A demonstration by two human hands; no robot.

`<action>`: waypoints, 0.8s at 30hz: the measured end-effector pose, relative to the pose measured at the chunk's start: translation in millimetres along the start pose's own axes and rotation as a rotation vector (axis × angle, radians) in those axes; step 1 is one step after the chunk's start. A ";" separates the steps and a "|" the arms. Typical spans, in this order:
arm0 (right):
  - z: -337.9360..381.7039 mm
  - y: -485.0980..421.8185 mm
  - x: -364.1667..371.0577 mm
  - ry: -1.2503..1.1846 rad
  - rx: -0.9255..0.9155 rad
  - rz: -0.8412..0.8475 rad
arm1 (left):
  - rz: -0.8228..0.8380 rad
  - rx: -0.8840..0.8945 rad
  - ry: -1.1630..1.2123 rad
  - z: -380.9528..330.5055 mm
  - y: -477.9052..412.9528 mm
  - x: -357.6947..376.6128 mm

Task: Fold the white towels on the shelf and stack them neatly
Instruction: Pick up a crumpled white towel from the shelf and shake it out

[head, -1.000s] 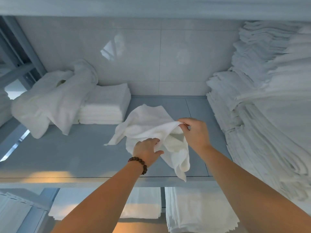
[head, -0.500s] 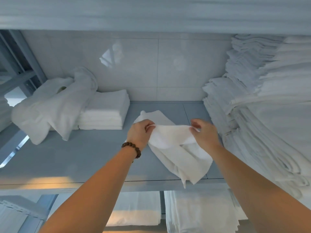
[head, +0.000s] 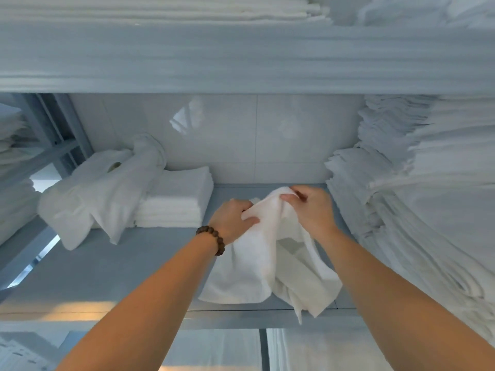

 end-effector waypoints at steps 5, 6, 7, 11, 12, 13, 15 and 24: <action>-8.6 -14.5 -24.6 0.124 0.027 -0.049 | -0.118 -0.055 0.077 8.4 -0.8 -16.7; -12.5 -16.1 -24.1 0.155 0.037 -0.011 | -0.157 -0.059 0.103 5.1 -3.1 -22.0; -13.9 -15.8 -21.7 0.141 0.046 0.041 | -0.185 -0.051 0.130 0.2 -5.6 -26.5; 5.8 -7.4 2.4 -0.041 -0.017 0.297 | -0.139 0.076 0.231 -27.5 -15.3 -30.4; 14.3 -5.6 6.8 -0.064 -0.046 0.326 | -0.114 0.106 0.255 -34.0 -17.5 -29.3; 20.5 -5.0 8.9 -0.077 -0.068 0.321 | -0.102 0.132 0.273 -39.7 -18.6 -28.8; 27.3 -6.7 5.0 -0.070 -0.092 0.228 | -0.104 0.147 0.301 -45.0 -18.2 -28.2; 35.4 -7.0 -38.8 -0.267 0.027 -0.059 | 0.170 -0.112 0.099 26.0 12.0 41.7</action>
Point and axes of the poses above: each hand's wrist, its own y-axis away from the middle knuckle, its own x-axis out of the palm, z = x × y, the point moved 5 cm from there along -y, towards the middle knuckle, and after that the axes turned 5 degrees about y, right-handed, at the moved point
